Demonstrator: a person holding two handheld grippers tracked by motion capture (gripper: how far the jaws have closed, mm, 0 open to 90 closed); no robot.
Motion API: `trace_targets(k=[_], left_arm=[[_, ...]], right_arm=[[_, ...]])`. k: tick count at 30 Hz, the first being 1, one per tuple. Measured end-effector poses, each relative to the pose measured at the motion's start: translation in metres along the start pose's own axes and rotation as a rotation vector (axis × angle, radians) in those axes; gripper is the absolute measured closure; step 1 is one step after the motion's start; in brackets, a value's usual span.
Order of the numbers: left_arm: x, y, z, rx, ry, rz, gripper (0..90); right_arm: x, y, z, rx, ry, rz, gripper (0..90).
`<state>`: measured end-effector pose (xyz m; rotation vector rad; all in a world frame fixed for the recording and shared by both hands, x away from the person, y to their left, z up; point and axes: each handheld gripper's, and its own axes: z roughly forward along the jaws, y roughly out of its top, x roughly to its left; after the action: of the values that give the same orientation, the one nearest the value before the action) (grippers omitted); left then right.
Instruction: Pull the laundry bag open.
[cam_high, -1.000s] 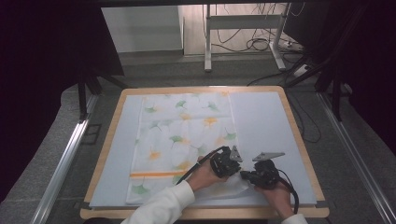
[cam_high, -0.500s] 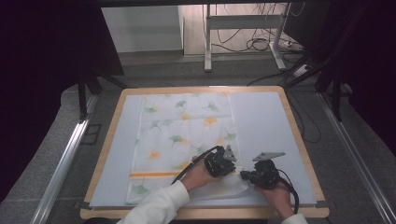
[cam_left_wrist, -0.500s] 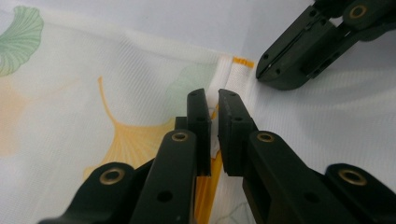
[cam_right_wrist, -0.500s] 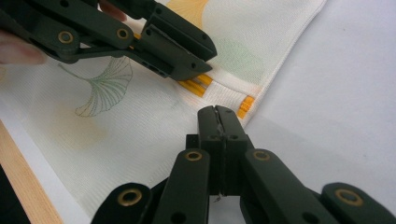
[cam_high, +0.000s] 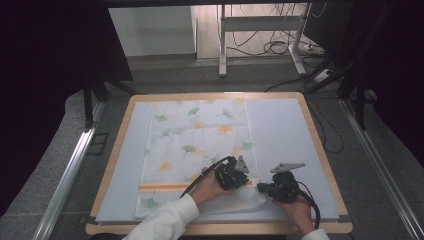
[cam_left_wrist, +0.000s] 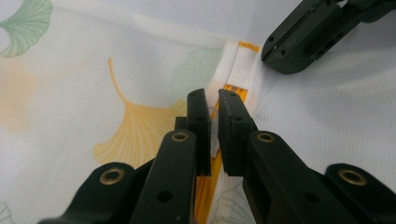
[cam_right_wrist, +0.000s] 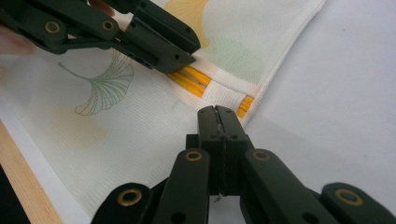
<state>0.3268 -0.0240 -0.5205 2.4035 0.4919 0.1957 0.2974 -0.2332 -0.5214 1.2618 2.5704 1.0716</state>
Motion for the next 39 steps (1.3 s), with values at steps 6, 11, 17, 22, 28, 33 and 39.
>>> trace_targets(k=[6, 11, 17, 22, 28, 33, 39], left_arm=[[0.004, -0.006, -0.005, 0.008, 0.001, -0.014, 84.6], [0.006, -0.011, -0.009, 0.004, 0.004, -0.025, 84.6], [0.008, -0.015, -0.012, 0.008, 0.003, -0.027, 84.6], [0.01, -0.018, -0.014, 0.016, 0.005, -0.034, 84.6], [0.011, -0.021, -0.017, 0.016, 0.007, -0.041, 84.6], [0.013, -0.026, -0.021, 0.015, 0.008, -0.054, 84.6], [0.014, -0.03, -0.024, 0.015, 0.011, -0.061, 84.6]], right_arm=[[0.0, 0.0, 0.0, 0.0, 0.001, 0.0, 89.6], [0.0, 0.0, 0.0, -0.001, 0.002, 0.002, 89.6], [-0.001, 0.0, 0.0, 0.003, 0.004, -0.001, 89.6], [-0.001, 0.0, 0.0, 0.002, 0.005, 0.0, 89.6], [-0.001, 0.0, 0.0, 0.002, 0.006, 0.0, 89.6], [-0.001, 0.0, 0.0, 0.0, 0.007, 0.002, 89.6], [-0.001, 0.0, 0.0, 0.0, 0.007, 0.004, 89.6]])
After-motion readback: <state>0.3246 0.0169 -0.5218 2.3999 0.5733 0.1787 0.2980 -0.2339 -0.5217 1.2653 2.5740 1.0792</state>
